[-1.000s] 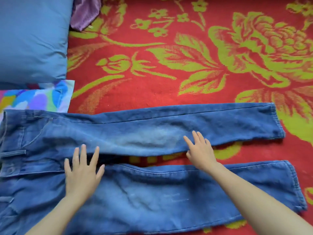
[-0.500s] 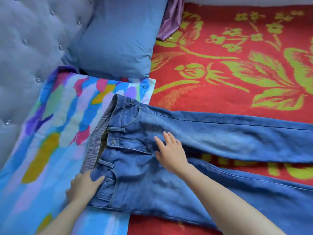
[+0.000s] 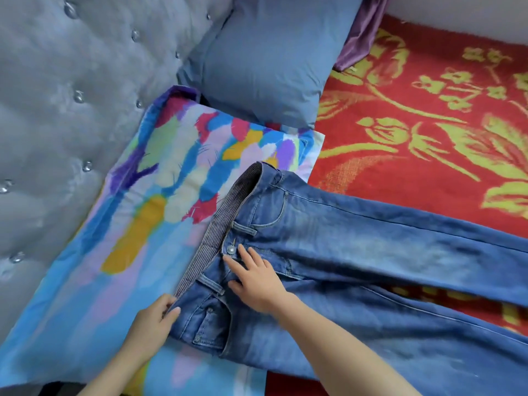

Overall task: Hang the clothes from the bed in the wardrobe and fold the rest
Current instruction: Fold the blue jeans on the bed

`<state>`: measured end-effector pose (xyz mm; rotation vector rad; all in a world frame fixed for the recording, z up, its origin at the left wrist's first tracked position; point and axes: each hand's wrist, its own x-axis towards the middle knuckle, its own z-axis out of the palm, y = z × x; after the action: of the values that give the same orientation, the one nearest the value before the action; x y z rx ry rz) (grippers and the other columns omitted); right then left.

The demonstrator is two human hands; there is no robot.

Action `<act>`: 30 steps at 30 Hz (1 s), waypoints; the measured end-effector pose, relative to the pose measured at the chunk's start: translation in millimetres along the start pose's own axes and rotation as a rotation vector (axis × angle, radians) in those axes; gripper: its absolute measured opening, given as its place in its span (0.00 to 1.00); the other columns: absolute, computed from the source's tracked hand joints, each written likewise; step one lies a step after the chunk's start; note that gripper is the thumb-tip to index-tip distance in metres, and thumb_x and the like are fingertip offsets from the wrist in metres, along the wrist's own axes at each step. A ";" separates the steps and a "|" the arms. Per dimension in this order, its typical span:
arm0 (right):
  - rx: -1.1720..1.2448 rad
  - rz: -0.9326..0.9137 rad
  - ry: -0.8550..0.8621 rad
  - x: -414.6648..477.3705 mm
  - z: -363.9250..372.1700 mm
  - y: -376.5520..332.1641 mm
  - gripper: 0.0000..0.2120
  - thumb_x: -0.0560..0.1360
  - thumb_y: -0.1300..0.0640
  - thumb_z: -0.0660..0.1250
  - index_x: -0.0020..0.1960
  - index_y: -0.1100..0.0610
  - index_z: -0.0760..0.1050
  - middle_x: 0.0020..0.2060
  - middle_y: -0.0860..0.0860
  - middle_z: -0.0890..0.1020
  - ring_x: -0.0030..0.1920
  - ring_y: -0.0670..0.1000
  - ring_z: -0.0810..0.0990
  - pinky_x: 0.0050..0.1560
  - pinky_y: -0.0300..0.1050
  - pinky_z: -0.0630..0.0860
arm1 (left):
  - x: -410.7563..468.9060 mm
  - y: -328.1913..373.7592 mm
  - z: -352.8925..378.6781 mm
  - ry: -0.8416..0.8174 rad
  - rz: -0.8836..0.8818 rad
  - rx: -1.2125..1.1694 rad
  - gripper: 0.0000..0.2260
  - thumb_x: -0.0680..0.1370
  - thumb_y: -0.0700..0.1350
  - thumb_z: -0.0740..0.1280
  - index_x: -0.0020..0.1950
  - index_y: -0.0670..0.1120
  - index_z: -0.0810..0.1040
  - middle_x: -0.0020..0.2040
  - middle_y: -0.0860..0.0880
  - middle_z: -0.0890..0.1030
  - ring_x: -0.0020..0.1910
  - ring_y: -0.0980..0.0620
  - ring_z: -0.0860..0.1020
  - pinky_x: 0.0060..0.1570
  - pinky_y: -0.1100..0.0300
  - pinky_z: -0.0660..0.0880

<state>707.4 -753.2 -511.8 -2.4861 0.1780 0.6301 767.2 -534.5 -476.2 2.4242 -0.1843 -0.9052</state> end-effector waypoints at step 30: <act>0.001 0.418 0.342 144.1 -155.0 30.4 0.22 0.80 0.50 0.56 0.73 0.49 0.58 0.70 0.58 0.63 0.70 0.60 0.60 0.65 0.59 0.61 | 59.8 9.7 0.2 -0.260 -0.114 0.476 0.16 0.79 0.56 0.59 0.60 0.47 0.65 0.60 0.45 0.77 0.59 0.45 0.75 0.53 0.56 0.72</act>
<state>888.4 -863.0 -481.8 -2.5557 0.8419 0.3551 813.4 -561.0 -505.1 2.7580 -0.3991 -1.3579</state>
